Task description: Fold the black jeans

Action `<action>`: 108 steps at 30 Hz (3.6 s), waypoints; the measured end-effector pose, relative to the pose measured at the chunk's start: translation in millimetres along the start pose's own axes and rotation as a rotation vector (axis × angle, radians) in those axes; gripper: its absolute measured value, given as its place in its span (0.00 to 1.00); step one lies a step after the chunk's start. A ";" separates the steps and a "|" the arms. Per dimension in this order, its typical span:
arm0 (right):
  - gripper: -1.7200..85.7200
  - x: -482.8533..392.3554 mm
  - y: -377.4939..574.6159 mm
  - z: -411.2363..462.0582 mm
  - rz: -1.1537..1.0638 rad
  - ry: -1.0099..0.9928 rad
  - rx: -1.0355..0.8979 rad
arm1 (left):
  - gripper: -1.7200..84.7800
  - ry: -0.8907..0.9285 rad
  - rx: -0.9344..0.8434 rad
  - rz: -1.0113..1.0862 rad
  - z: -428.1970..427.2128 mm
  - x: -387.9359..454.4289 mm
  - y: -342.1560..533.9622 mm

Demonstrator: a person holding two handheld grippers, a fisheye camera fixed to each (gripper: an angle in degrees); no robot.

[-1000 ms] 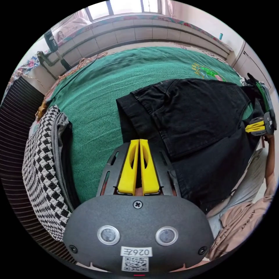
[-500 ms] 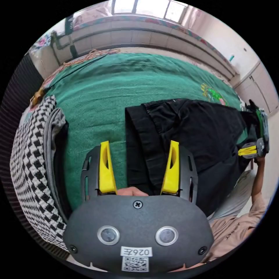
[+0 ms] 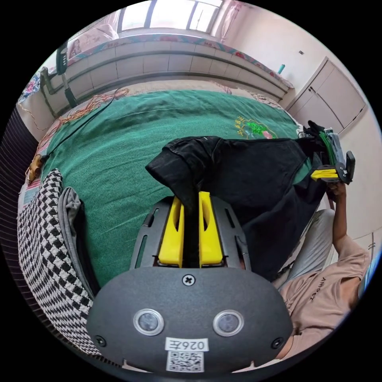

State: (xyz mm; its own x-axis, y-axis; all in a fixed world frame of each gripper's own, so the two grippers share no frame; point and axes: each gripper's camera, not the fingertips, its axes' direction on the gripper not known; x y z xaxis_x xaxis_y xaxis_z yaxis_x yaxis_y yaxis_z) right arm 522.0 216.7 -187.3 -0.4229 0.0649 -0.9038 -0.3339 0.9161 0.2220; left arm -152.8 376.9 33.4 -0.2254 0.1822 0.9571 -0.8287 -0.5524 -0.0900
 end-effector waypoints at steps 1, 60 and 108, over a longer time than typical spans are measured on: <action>0.00 8.1 3.9 -6.7 0.060 0.026 0.026 | 0.09 -0.023 0.012 -0.020 -5.0 -1.3 4.8; 0.11 167.8 201.4 -282.6 1.262 0.008 0.144 | 0.14 0.170 -0.005 -0.514 1.1 -13.3 326.7; 0.10 162.9 267.5 -422.4 1.306 -0.124 0.251 | 0.02 0.540 0.051 -0.521 78.0 -62.6 404.8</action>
State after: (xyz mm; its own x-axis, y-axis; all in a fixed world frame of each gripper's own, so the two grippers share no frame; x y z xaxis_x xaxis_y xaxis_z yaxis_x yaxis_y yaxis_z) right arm 7.9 305.3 -120.7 -0.2281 0.9672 -0.1116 0.4227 0.2016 0.8835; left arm -434.2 78.4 -41.5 -0.0413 0.7967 0.6029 -0.8748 -0.3203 0.3634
